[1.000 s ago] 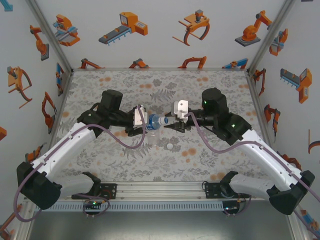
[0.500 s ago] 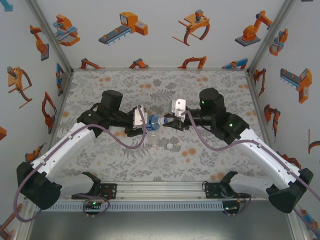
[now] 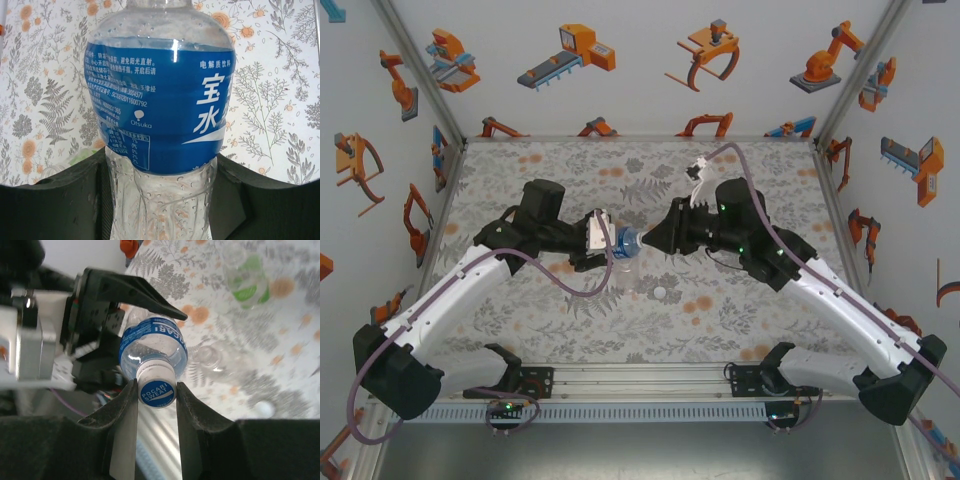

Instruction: Screw on the bottle caps

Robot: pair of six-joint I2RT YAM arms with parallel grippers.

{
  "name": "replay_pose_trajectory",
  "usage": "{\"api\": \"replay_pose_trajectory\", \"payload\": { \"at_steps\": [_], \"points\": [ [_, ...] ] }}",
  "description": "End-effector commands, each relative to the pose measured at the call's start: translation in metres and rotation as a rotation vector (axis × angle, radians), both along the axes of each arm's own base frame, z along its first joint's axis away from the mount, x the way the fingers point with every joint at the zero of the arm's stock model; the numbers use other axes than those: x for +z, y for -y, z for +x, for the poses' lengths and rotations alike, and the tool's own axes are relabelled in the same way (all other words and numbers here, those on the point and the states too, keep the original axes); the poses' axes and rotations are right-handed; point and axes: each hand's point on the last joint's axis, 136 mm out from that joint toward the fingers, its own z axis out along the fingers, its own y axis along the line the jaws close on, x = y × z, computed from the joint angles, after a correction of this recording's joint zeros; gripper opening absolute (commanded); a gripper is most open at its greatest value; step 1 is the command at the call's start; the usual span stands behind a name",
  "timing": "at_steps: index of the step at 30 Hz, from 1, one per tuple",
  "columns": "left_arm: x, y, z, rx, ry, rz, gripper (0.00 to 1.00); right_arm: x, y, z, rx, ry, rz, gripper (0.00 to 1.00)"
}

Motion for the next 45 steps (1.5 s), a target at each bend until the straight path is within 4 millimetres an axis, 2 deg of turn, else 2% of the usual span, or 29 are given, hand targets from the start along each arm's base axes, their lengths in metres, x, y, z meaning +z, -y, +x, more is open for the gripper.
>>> {"api": "replay_pose_trajectory", "payload": {
  "at_steps": [1, 6, 10, 18, 25, 30, 33, 38, 45],
  "points": [
    [0.015, 0.004, -0.015, -0.06, 0.008, -0.058, 0.0, -0.038, 0.019, 0.014, -0.306, -0.409, 0.119, 0.12],
    [0.018, 0.005, -0.014, -0.055, 0.007, -0.068, 0.0, -0.045, 0.007, 0.013, -0.282, -0.476, 0.169, 0.16],
    [0.019, 0.004, -0.015, -0.055, 0.011, -0.07, 0.0, -0.033, 0.01, 0.017, -0.279, -0.403, 0.165, 0.23],
    [0.021, 0.003, -0.016, -0.056, 0.02, -0.073, 0.0, 0.017, 0.021, 0.02, -0.179, -0.024, 0.01, 0.49],
    [0.02, 0.003, -0.017, -0.059, 0.022, -0.071, 0.0, 0.048, 0.011, 0.006, 0.048, 0.38, -0.111, 0.54],
    [0.019, 0.002, -0.017, -0.057, 0.023, -0.069, 0.0, 0.067, -0.004, -0.021, 0.296, 0.706, -0.166, 0.55],
    [0.019, 0.002, -0.017, -0.059, 0.025, -0.066, 0.0, 0.068, -0.011, -0.04, 0.448, 0.875, -0.181, 0.55],
    [0.018, 0.001, -0.018, -0.061, 0.025, -0.06, 0.0, 0.053, -0.016, -0.07, 0.687, 1.122, -0.215, 0.55],
    [0.016, 0.001, -0.018, -0.06, 0.025, -0.055, 0.0, 0.031, -0.018, -0.073, 0.77, 1.177, -0.267, 0.55]
  ]
}}
